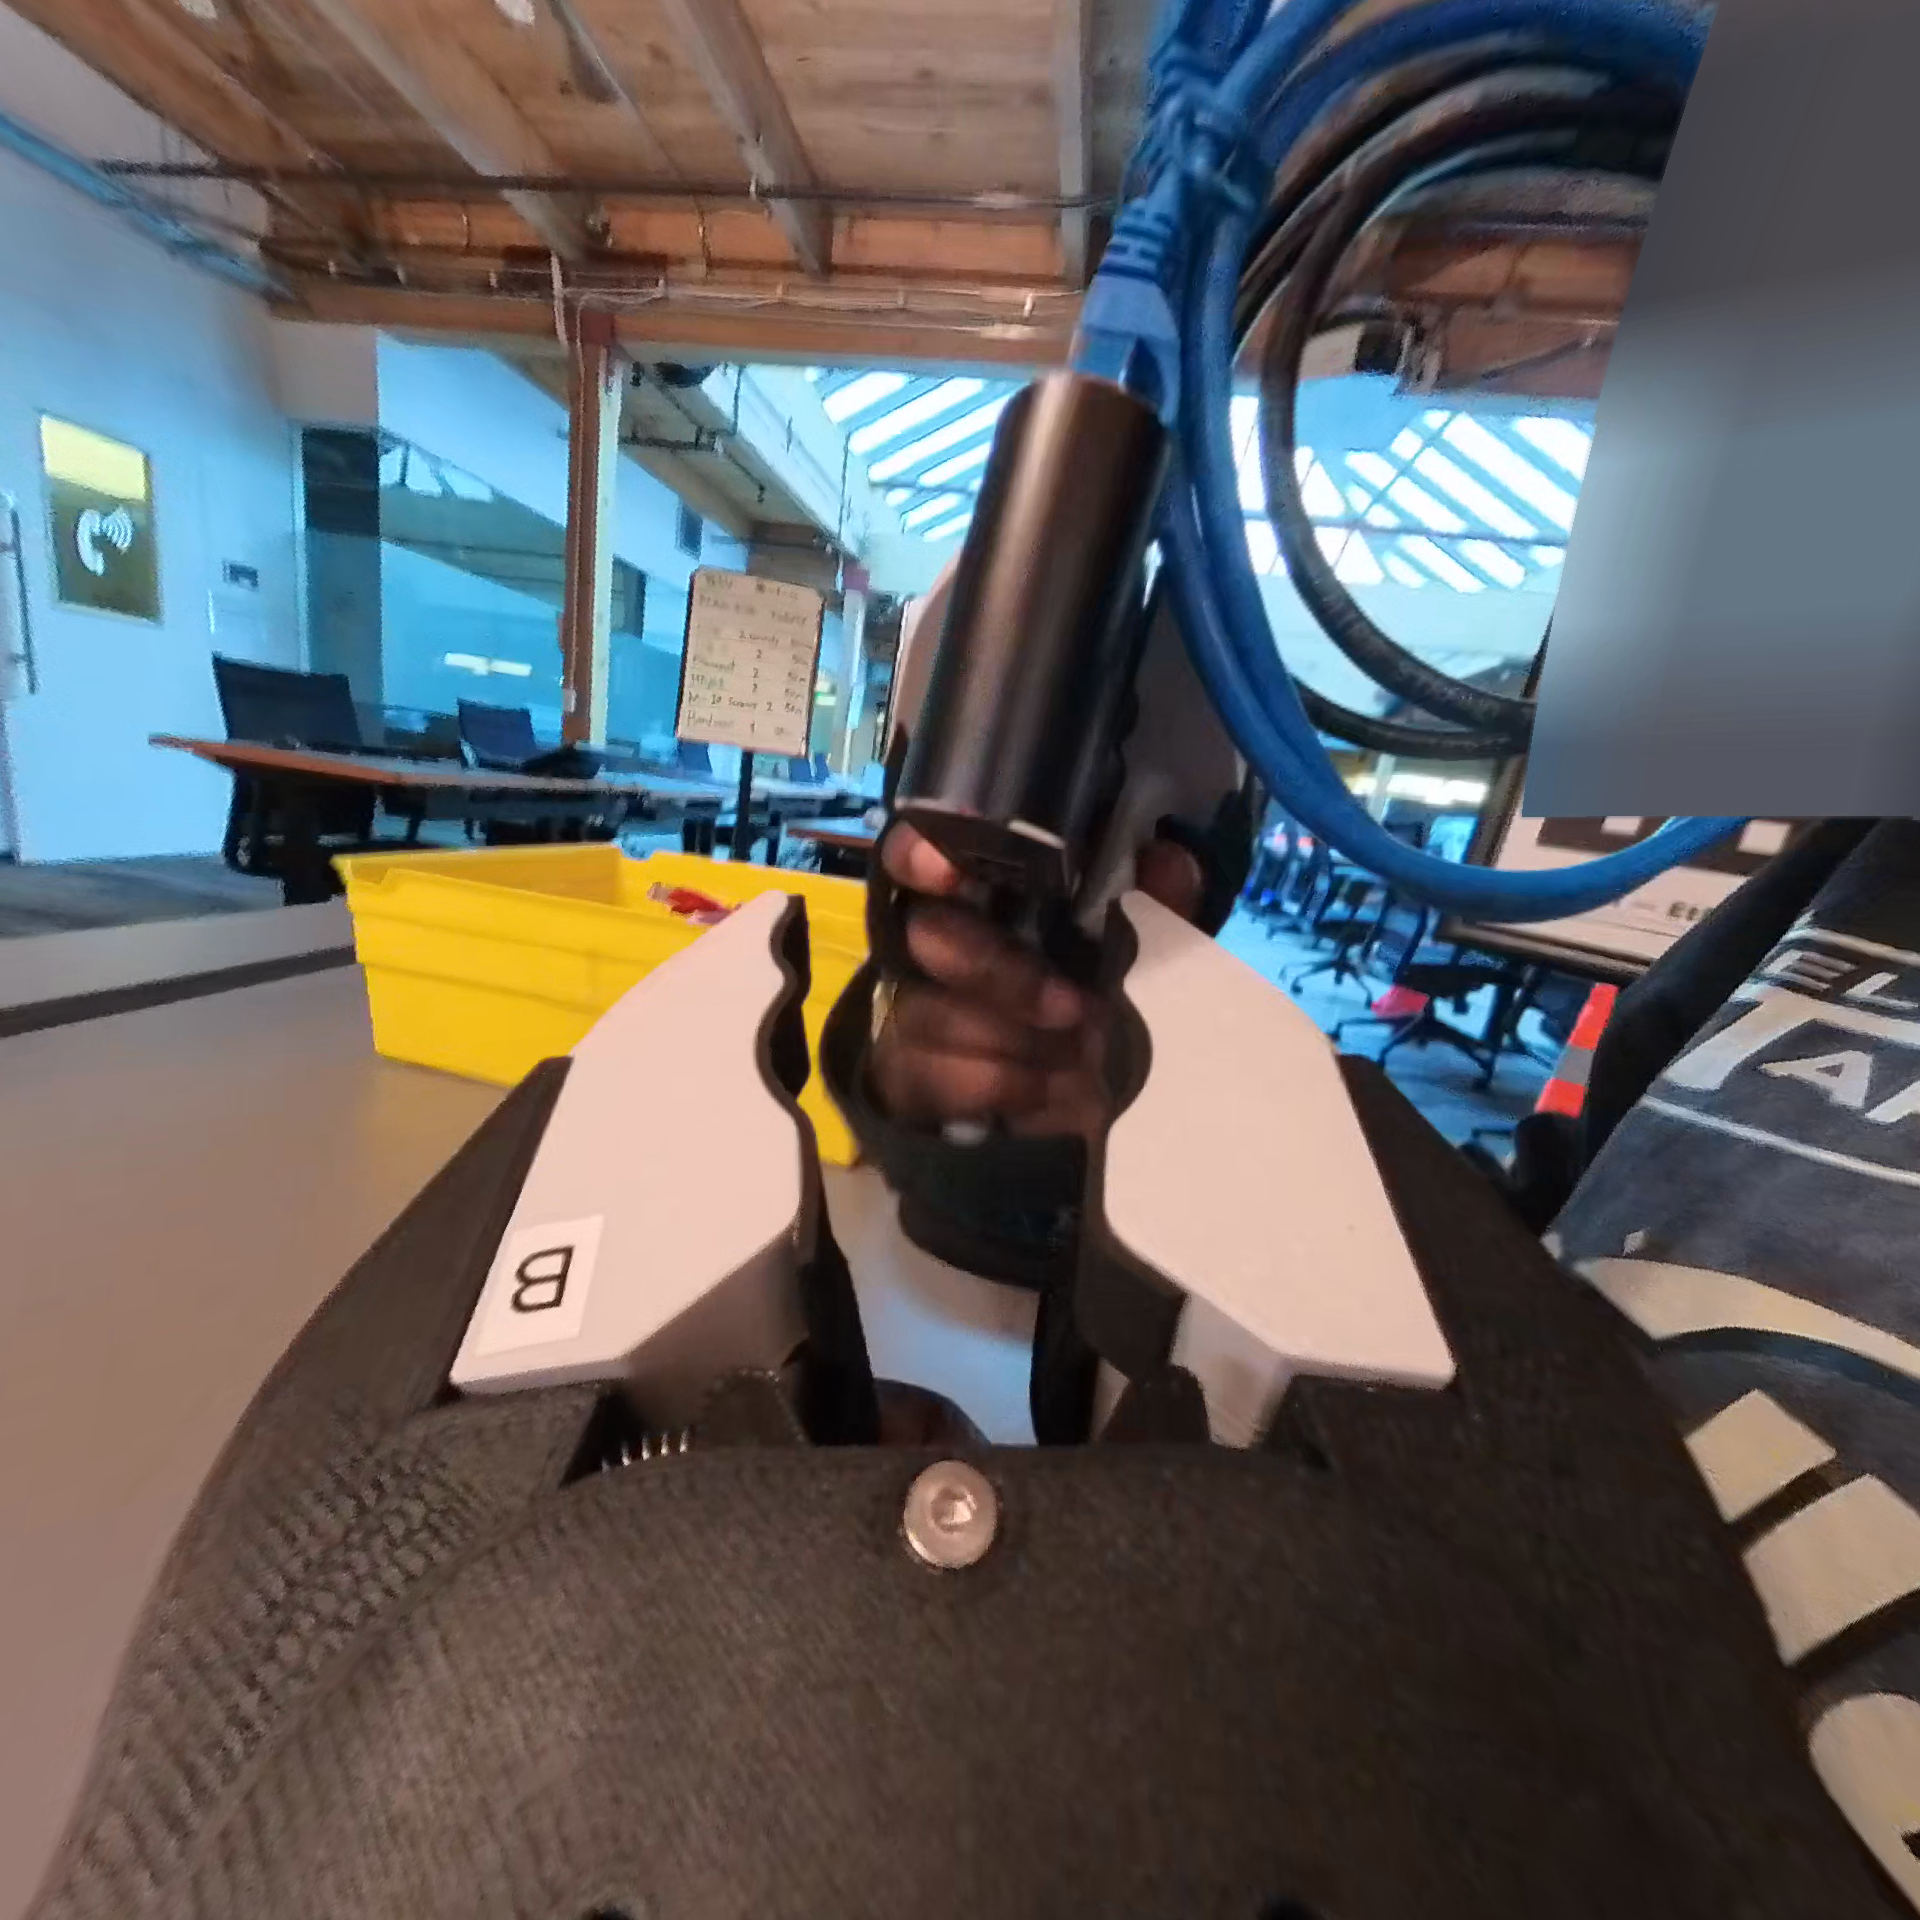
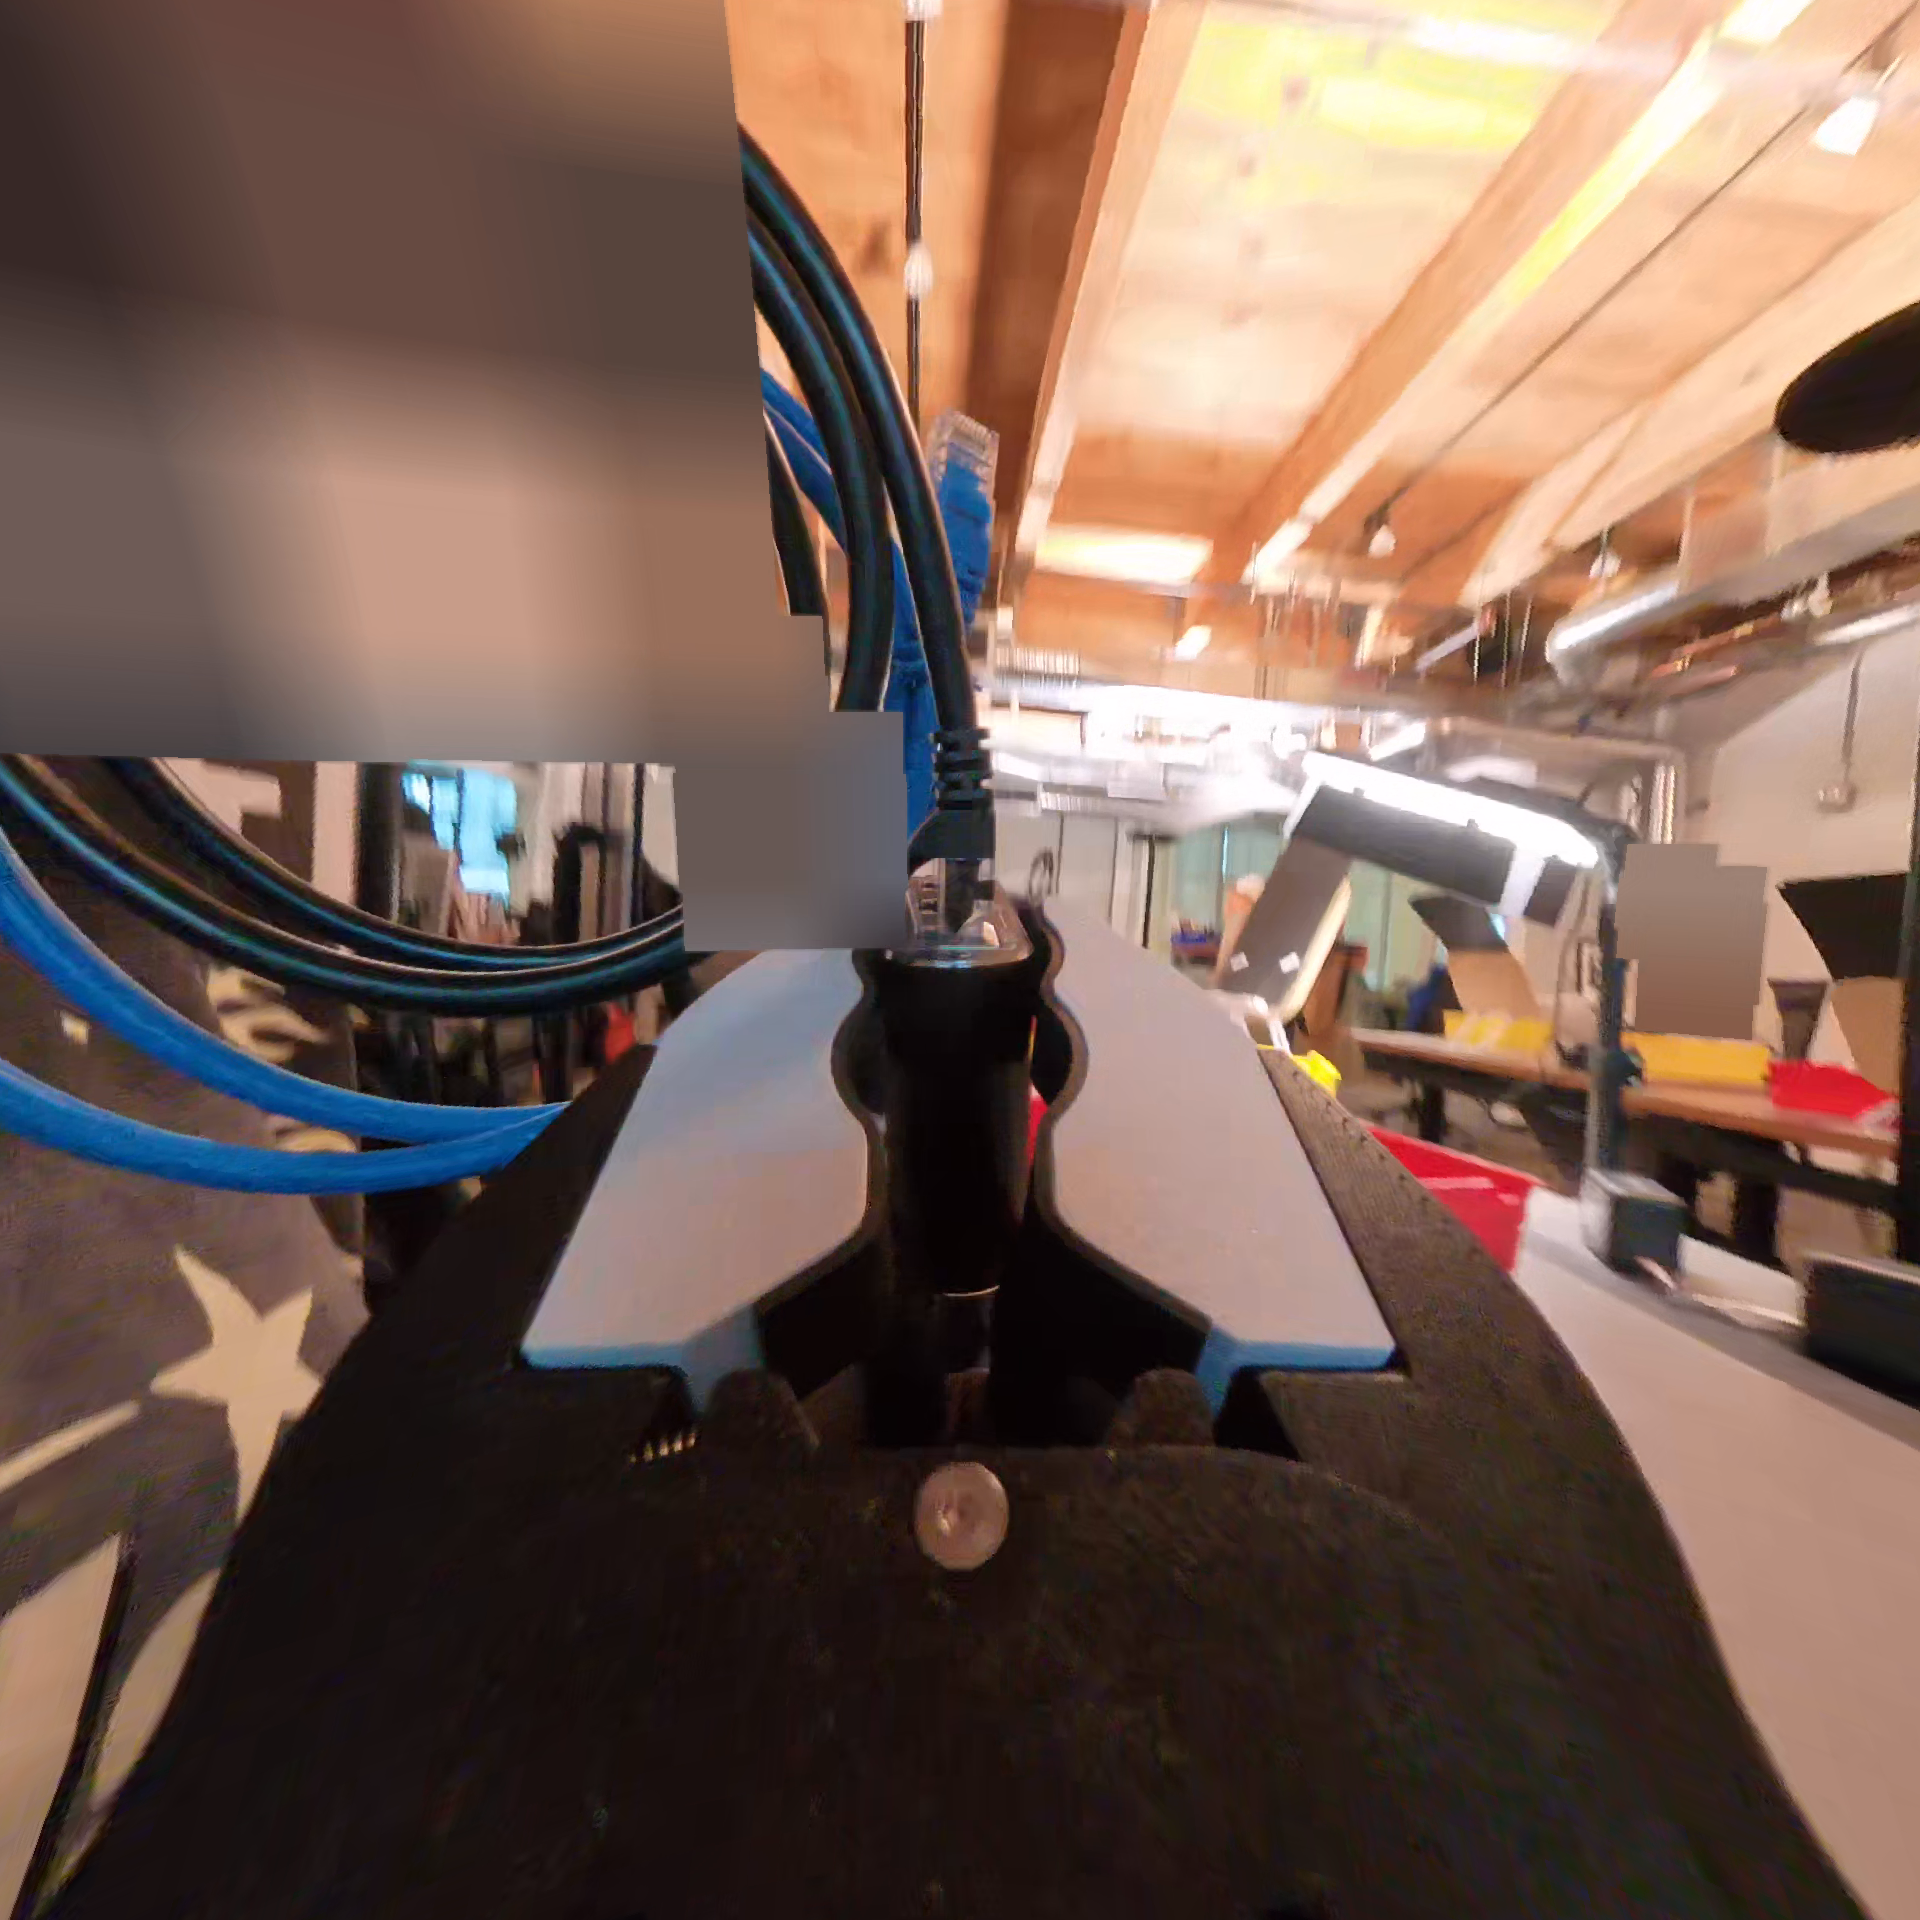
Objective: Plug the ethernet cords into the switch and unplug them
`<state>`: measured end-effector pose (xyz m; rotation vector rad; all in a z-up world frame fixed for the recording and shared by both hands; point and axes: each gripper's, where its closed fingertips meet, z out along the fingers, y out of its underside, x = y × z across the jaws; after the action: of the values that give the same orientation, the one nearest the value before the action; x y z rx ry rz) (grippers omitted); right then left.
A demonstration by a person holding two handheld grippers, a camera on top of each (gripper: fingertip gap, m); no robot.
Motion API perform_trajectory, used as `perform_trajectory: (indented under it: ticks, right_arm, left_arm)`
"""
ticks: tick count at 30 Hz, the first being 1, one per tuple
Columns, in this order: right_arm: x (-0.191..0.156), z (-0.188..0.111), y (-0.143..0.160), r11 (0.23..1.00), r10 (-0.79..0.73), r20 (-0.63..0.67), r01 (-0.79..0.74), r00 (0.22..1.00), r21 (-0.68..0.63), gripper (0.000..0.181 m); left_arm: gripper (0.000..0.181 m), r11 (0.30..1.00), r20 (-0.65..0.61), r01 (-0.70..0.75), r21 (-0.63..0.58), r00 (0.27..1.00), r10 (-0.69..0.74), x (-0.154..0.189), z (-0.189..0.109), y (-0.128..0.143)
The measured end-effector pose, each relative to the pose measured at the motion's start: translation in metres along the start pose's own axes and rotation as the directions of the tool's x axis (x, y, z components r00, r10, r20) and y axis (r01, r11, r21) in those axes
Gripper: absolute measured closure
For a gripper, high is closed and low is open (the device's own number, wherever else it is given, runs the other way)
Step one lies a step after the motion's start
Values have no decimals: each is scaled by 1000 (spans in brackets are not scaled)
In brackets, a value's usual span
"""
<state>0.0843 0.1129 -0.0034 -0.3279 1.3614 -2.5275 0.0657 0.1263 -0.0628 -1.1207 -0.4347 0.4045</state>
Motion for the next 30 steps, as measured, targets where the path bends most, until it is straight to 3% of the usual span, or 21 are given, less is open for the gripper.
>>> perform_trajectory:
  ticks: [2,5,10,16,20,23,26,28,30]
  right_arm:
    - [-4,6,3,992,44,-8,-42,999,116,157]
    - [-2,9,17,981,96,-52,-86,994,174,157]
    - [-1,9,23,990,131,-84,-126,988,59,157]
    - [-7,-4,31,983,-53,-128,29,990,-181,151]
    - [-13,-12,30,983,-23,-101,4,995,-183,156]
    - [-13,-12,28,995,5,-117,-17,993,-99,157]
    - [-19,-5,29,998,66,-95,-67,993,-9,157]
    - [-19,-3,32,996,75,-95,-79,993,-33,157]
    - [-17,-3,34,990,93,-97,-102,991,-101,158]
  left_arm:
    - [132,995,-30,11,94,1000,-8,6,-1,-12]
    - [154,981,-93,36,191,995,-19,14,-9,-28]
    - [156,983,-76,-10,184,997,24,13,-14,-31]
    - [157,990,-157,62,123,987,-42,19,-13,-25]
    - [157,995,-186,34,98,982,-15,26,-9,-20]
    - [156,995,-171,23,100,985,-5,26,-6,-17]
    - [147,999,-194,-35,-11,981,32,33,1,1]
    - [154,993,-168,-113,21,979,115,33,-1,-3]
    - [154,998,-172,-68,18,983,70,31,-3,-5]
